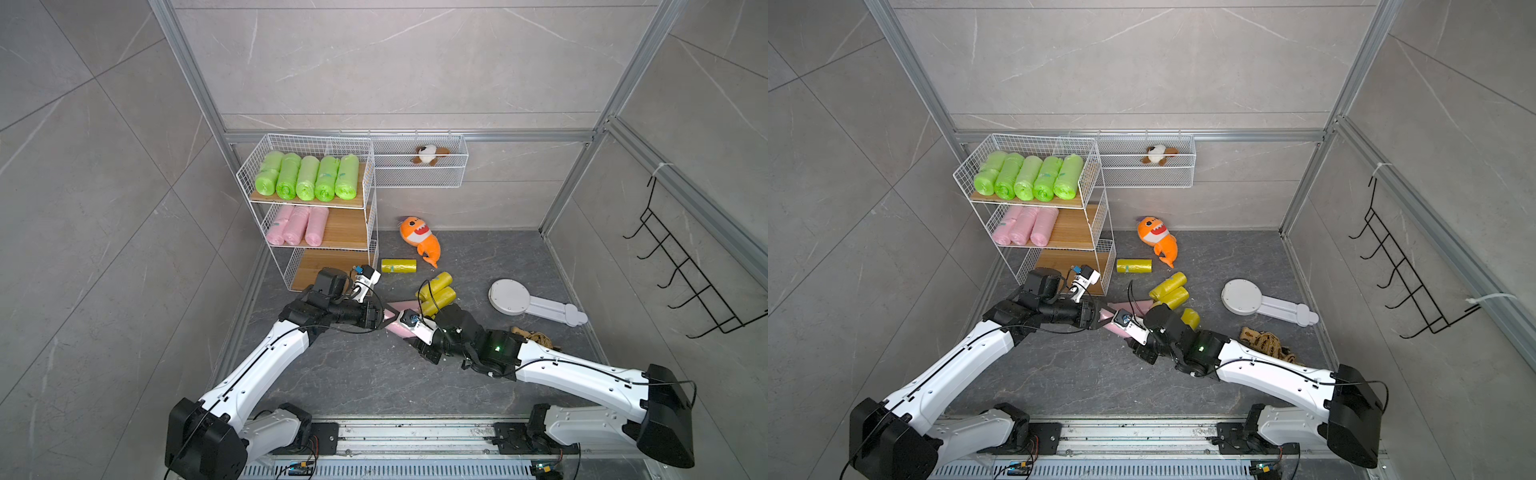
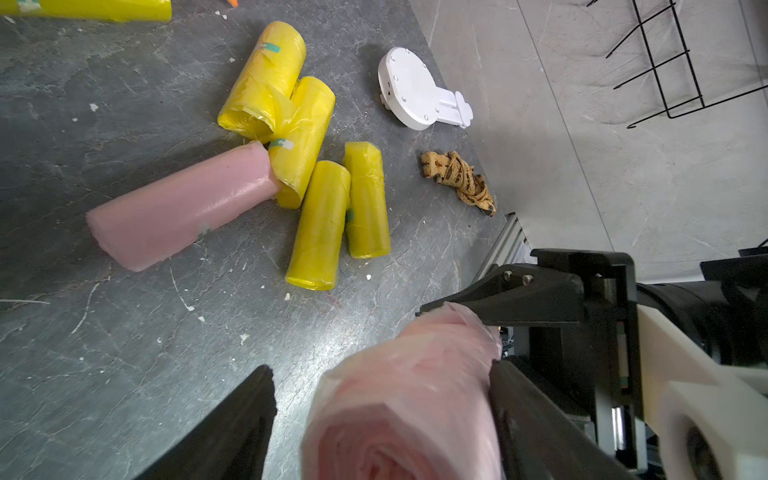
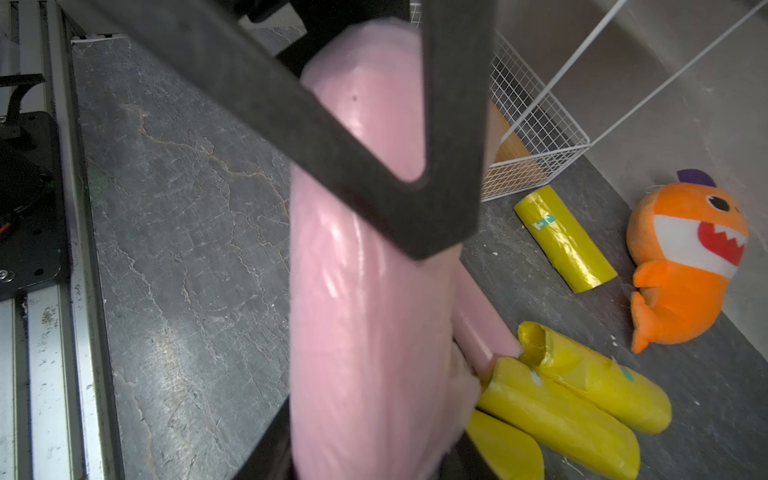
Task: Sort the rolls of trash bags by color and place them on the shelf
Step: Place the roll of trash bags on the shelf.
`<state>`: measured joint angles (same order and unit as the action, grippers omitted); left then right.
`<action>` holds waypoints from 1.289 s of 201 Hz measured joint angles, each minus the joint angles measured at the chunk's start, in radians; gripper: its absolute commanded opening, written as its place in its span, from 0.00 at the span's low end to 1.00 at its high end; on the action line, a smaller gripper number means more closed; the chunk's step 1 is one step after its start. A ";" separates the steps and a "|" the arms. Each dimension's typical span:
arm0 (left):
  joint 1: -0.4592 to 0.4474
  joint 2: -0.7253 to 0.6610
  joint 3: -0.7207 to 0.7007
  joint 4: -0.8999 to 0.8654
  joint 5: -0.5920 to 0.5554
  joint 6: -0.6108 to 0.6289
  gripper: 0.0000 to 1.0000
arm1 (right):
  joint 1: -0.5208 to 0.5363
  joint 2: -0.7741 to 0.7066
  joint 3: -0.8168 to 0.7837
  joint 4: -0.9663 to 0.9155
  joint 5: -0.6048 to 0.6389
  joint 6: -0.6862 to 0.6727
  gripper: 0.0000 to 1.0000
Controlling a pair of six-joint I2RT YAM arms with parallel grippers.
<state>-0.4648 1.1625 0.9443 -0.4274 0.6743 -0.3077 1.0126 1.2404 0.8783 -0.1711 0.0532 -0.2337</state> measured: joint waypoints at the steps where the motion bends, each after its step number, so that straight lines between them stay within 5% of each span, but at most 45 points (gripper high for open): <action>1: 0.000 0.000 0.000 0.000 0.000 0.000 0.84 | 0.000 0.000 0.000 0.000 0.000 0.000 0.30; 94: 0.043 0.016 0.008 -0.037 0.069 0.087 0.88 | 0.000 -0.016 -0.037 0.055 -0.045 -0.015 0.29; 146: 0.047 0.016 0.008 -0.053 0.168 0.136 0.65 | 0.001 -0.001 -0.034 0.064 -0.032 -0.027 0.29; 213: 0.049 0.014 0.007 -0.090 0.166 0.175 0.23 | 0.004 0.034 -0.018 0.063 -0.022 -0.048 0.30; 234: 0.050 0.011 0.007 -0.081 0.165 0.174 0.00 | 0.005 0.035 -0.015 0.062 -0.011 -0.048 0.40; 259: 0.049 0.000 0.007 -0.053 0.157 0.161 0.00 | 0.006 0.041 -0.003 0.063 0.024 -0.038 0.62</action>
<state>-0.4156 1.1629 0.9516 -0.4801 0.8310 -0.1463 1.0187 1.2812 0.8753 -0.1081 0.0772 -0.2714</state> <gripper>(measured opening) 0.380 0.540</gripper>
